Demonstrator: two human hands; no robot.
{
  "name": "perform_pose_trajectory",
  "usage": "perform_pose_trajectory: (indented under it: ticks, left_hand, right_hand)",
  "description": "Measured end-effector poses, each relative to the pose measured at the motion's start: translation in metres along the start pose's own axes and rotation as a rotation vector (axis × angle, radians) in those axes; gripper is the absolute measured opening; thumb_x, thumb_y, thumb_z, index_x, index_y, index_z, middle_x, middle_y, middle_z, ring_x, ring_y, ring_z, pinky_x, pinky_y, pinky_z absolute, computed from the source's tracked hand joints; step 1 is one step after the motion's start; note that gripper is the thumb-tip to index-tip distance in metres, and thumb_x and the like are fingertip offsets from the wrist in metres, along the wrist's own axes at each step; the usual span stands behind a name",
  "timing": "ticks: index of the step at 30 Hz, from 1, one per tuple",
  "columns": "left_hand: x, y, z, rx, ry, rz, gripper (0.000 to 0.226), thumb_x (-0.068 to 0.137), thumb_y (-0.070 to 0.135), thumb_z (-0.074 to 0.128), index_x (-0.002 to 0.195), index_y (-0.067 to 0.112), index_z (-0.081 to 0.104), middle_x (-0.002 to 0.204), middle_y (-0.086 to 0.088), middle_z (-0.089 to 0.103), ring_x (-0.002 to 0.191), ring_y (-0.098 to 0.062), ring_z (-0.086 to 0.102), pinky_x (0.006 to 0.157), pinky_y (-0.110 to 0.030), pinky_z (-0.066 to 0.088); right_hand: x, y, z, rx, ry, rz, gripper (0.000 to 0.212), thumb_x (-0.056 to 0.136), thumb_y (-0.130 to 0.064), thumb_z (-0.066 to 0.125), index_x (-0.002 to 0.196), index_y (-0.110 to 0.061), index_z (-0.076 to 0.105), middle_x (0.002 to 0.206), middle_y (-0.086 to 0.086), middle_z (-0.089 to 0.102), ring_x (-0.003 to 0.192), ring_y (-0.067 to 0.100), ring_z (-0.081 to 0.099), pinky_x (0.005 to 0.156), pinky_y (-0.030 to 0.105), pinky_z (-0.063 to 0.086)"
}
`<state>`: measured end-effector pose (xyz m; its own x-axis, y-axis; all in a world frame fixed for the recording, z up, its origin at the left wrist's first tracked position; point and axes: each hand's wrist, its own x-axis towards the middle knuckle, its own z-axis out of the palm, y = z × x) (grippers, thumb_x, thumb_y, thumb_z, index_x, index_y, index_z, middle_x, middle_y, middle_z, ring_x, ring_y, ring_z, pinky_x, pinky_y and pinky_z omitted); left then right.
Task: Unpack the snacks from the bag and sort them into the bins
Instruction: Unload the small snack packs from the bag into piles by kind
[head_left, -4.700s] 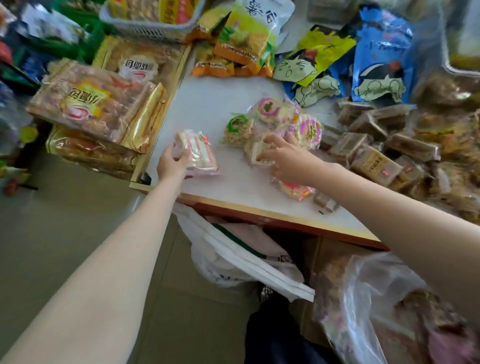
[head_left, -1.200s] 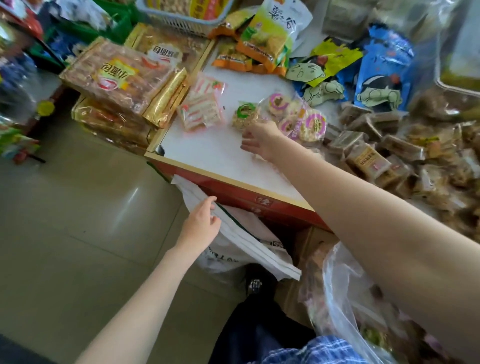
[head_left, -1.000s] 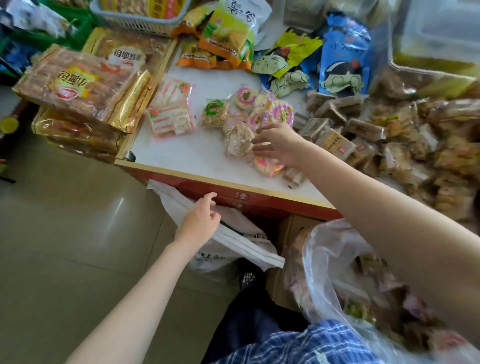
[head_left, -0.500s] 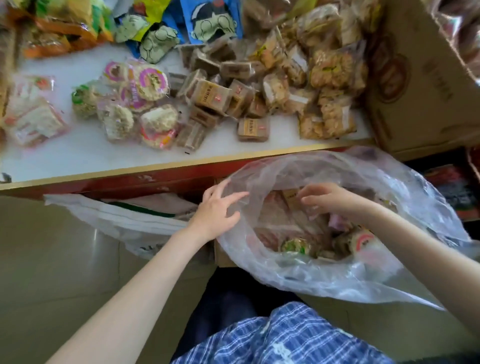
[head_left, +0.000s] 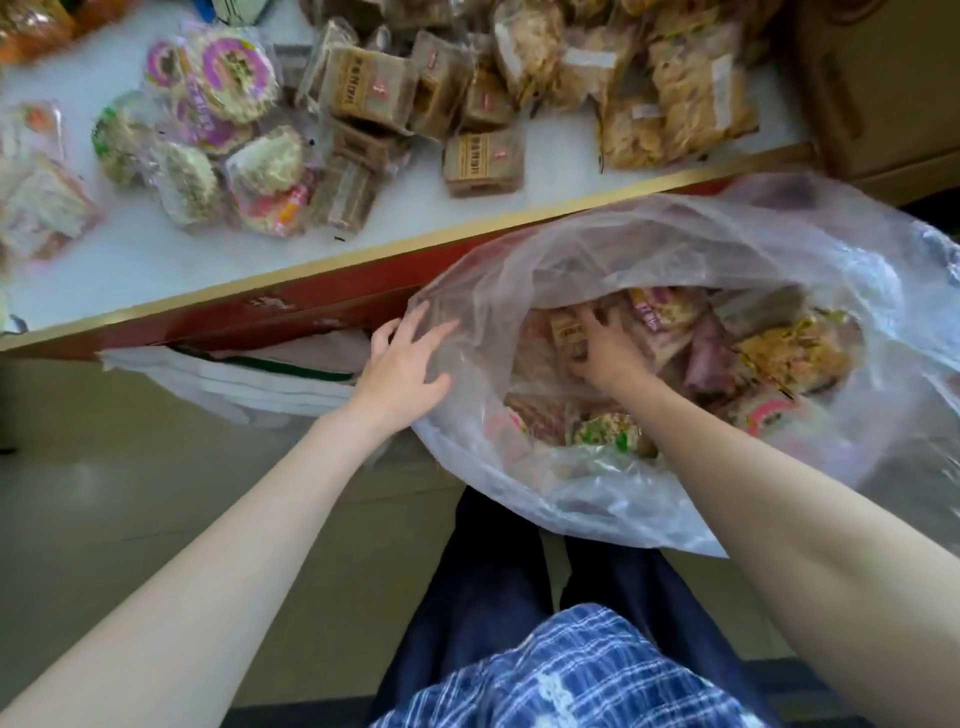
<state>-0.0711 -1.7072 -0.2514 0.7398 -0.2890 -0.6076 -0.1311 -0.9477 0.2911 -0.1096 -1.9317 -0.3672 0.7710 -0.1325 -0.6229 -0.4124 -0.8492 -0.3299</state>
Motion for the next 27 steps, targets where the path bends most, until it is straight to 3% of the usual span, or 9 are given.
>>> perform_pose_trajectory:
  ticks: [2, 5, 10, 12, 15, 18, 22, 24, 27]
  left_hand:
    - [-0.002, -0.003, 0.002, 0.013, -0.017, 0.000, 0.059, 0.093, 0.021, 0.050, 0.145, 0.034, 0.026, 0.158, 0.002, 0.006, 0.141, -0.030, 0.005, 0.112, -0.041, 0.019]
    - [-0.002, -0.004, 0.001, 0.011, -0.013, 0.000, 0.058, 0.093, 0.020, 0.049, 0.145, 0.033, 0.027, 0.158, 0.001, 0.007, 0.141, -0.030, 0.006, 0.112, -0.041, 0.018]
    - [-0.002, -0.003, -0.001, -0.053, 0.038, 0.014, 0.056, 0.093, 0.017, 0.048, 0.145, 0.026, 0.031, 0.156, -0.003, 0.016, 0.141, -0.030, 0.013, 0.113, -0.040, 0.018]
    - [-0.003, -0.005, -0.004, -0.064, 0.039, 0.010, 0.056, 0.093, 0.018, 0.047, 0.145, 0.026, 0.030, 0.156, -0.002, 0.016, 0.141, -0.030, 0.015, 0.112, -0.041, 0.020]
    - [-0.005, -0.008, -0.007, -0.054, 0.052, 0.020, 0.056, 0.093, 0.016, 0.046, 0.146, 0.026, 0.029, 0.156, -0.001, 0.017, 0.140, -0.029, 0.018, 0.110, -0.039, 0.023]
    - [-0.006, -0.011, -0.004, -0.050, 0.039, 0.014, 0.055, 0.093, 0.016, 0.046, 0.146, 0.024, 0.030, 0.156, -0.001, 0.018, 0.139, -0.029, 0.018, 0.110, -0.039, 0.024]
    - [-0.007, -0.013, 0.004, -0.093, 0.008, 0.017, 0.054, 0.093, 0.014, 0.046, 0.145, 0.022, 0.031, 0.155, -0.004, 0.019, 0.139, -0.029, 0.019, 0.111, -0.038, 0.022]
    - [-0.008, -0.012, 0.007, -0.121, 0.016, 0.028, 0.053, 0.093, 0.013, 0.047, 0.144, 0.021, 0.033, 0.154, -0.005, 0.021, 0.139, -0.030, 0.020, 0.110, -0.039, 0.024]
    - [-0.007, -0.011, 0.000, -0.188, 0.059, 0.047, 0.050, 0.093, 0.012, 0.047, 0.142, 0.020, 0.037, 0.151, -0.004, 0.026, 0.138, -0.027, 0.025, 0.110, -0.037, 0.025]
  right_hand:
    - [-0.012, 0.004, 0.004, -0.121, -0.068, -0.086, 0.077, 0.082, -0.026, 0.066, 0.146, -0.024, 0.023, 0.142, 0.018, 0.024, 0.129, 0.045, 0.031, 0.098, 0.048, 0.040]
    - [-0.030, 0.016, 0.007, -0.144, -0.154, -0.144, 0.075, 0.081, -0.017, 0.066, 0.144, -0.014, 0.025, 0.140, 0.021, 0.032, 0.123, 0.041, 0.042, 0.095, 0.040, 0.041]
    - [-0.042, 0.039, -0.029, -0.010, -0.031, -0.110, 0.078, 0.082, -0.004, 0.060, 0.149, -0.012, 0.020, 0.136, 0.017, 0.049, 0.115, 0.035, 0.053, 0.086, 0.035, 0.043]
    - [-0.045, 0.037, -0.035, -0.123, -0.097, -0.138, 0.079, 0.084, -0.009, 0.061, 0.149, -0.024, 0.019, 0.148, 0.016, 0.032, 0.124, 0.037, 0.046, 0.091, 0.038, 0.044]
    - [-0.031, 0.031, -0.020, -0.506, -0.254, -0.347, 0.068, 0.092, -0.018, 0.054, 0.146, -0.040, 0.019, 0.157, 0.002, 0.006, 0.142, 0.036, 0.011, 0.110, 0.053, 0.028]
    - [-0.022, 0.027, -0.007, -0.633, -0.314, -0.403, 0.056, 0.096, -0.015, 0.044, 0.143, -0.040, 0.027, 0.157, -0.003, 0.005, 0.140, 0.034, 0.013, 0.105, 0.062, 0.026]
    - [-0.035, 0.039, -0.009, -0.201, -0.132, -0.169, 0.070, 0.083, -0.023, 0.067, 0.144, -0.018, 0.033, 0.153, 0.019, 0.010, 0.133, 0.043, 0.031, 0.103, 0.038, 0.036]
    - [-0.048, 0.038, -0.025, 0.090, -0.067, -0.088, 0.081, 0.074, -0.025, 0.078, 0.142, -0.012, 0.035, 0.145, 0.020, 0.031, 0.123, 0.037, 0.045, 0.095, 0.031, 0.039]
    - [-0.066, 0.021, -0.062, 0.230, 0.018, -0.135, 0.076, 0.071, -0.023, 0.081, 0.135, -0.008, 0.045, 0.129, 0.012, 0.052, 0.117, 0.027, 0.051, 0.088, 0.025, 0.036]
